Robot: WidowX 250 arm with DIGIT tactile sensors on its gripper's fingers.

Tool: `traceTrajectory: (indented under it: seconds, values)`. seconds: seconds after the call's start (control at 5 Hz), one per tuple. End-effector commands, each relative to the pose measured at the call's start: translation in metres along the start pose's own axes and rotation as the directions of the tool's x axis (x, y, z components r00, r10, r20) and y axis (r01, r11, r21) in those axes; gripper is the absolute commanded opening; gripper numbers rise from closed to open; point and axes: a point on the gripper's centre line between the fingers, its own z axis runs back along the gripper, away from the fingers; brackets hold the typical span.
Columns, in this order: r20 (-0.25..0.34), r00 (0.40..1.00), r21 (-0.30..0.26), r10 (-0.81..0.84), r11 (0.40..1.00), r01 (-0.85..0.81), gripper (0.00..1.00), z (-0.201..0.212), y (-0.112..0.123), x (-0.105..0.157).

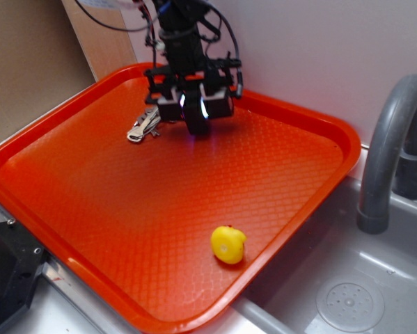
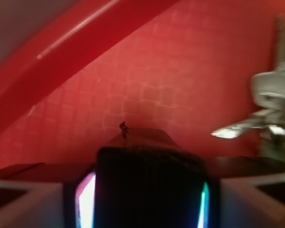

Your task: Grab the black box.

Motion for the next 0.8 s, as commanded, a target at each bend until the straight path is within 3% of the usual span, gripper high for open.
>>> traceTrajectory:
  seconds: [0.0,0.2,0.4,0.6]
  values:
    - [0.033,0.88,-0.135,-0.473,0.871,0.473,0.0,0.126,0.037,-0.025]
    - [0.087,0.771,-0.129,-0.63,0.761,0.636,0.0,0.176,0.042,-0.053]
    - [0.096,0.778,-0.096,-0.621,0.772,0.628,0.0,0.226,0.039,-0.061]
    - [0.109,0.805,-0.051,-0.583,0.806,0.59,0.0,0.23,0.04,-0.057]
